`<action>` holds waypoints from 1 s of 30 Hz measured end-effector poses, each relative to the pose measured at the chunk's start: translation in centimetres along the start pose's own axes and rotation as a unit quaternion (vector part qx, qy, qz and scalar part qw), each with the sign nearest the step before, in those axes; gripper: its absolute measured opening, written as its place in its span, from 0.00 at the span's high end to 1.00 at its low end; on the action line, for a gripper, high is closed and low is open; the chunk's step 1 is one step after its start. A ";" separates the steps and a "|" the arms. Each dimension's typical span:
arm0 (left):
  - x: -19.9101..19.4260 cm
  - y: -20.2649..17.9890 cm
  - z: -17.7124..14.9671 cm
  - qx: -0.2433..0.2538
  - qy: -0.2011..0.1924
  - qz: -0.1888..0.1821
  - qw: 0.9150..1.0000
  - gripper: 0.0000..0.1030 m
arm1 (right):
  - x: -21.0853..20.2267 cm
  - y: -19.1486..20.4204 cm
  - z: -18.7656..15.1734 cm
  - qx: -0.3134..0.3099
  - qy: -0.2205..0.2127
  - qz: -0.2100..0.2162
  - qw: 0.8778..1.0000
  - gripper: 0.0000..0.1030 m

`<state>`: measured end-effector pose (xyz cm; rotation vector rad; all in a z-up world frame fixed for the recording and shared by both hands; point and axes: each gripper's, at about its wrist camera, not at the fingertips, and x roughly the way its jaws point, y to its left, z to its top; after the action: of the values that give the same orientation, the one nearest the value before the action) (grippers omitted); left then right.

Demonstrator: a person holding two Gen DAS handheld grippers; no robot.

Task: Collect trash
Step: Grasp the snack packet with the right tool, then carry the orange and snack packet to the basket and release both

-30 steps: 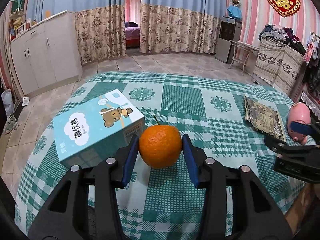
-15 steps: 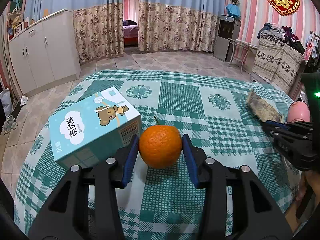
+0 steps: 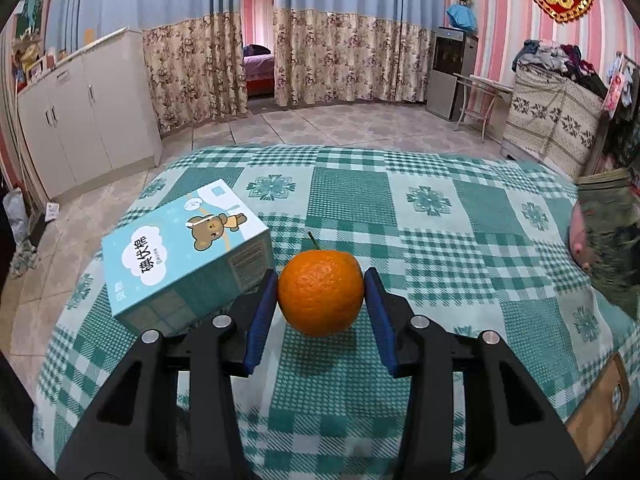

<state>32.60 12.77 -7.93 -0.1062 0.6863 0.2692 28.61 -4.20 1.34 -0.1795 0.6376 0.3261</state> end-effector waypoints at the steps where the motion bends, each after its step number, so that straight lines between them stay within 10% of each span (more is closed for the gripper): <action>1: -0.3 -0.1 0.0 0.001 0.000 0.000 1.000 0.58 | -0.6 -0.5 -0.1 0.004 -0.004 -0.001 1.000 0.97; 17: -11.3 -11.0 -2.5 0.070 -0.029 -0.086 0.993 0.58 | -10.7 -9.4 -6.4 0.092 -0.040 -0.018 0.995 0.98; 30: -17.6 -26.7 -4.8 0.147 -0.036 -0.214 0.965 0.58 | -20.7 -20.8 -12.0 0.158 -0.072 -0.106 0.979 0.98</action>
<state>24.05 -17.42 -0.15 0.0413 0.6072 -0.2434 13.64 -31.81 5.85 0.0815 0.5133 0.0284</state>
